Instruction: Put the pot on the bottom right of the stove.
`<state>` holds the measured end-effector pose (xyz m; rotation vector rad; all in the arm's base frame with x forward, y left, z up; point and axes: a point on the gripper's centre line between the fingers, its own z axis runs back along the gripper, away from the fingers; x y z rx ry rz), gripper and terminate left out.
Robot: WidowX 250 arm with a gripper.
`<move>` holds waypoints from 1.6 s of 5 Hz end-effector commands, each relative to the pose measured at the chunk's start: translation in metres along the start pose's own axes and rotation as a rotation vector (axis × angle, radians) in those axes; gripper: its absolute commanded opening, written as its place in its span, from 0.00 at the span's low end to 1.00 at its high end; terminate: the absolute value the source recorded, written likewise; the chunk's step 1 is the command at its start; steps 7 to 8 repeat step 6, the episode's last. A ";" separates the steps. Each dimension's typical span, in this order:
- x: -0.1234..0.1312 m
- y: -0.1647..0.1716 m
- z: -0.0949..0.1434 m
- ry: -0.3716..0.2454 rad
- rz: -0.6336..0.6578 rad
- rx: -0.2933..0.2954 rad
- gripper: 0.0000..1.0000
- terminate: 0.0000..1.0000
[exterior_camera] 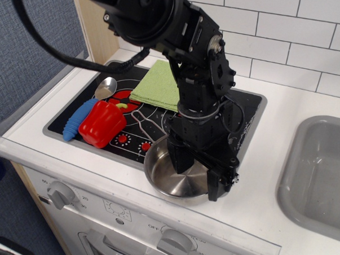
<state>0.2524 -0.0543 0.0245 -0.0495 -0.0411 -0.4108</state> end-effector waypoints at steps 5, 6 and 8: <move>0.000 0.011 0.065 0.026 0.212 0.142 1.00 0.00; 0.000 0.011 0.065 0.026 0.212 0.142 1.00 1.00; 0.000 0.011 0.065 0.026 0.212 0.142 1.00 1.00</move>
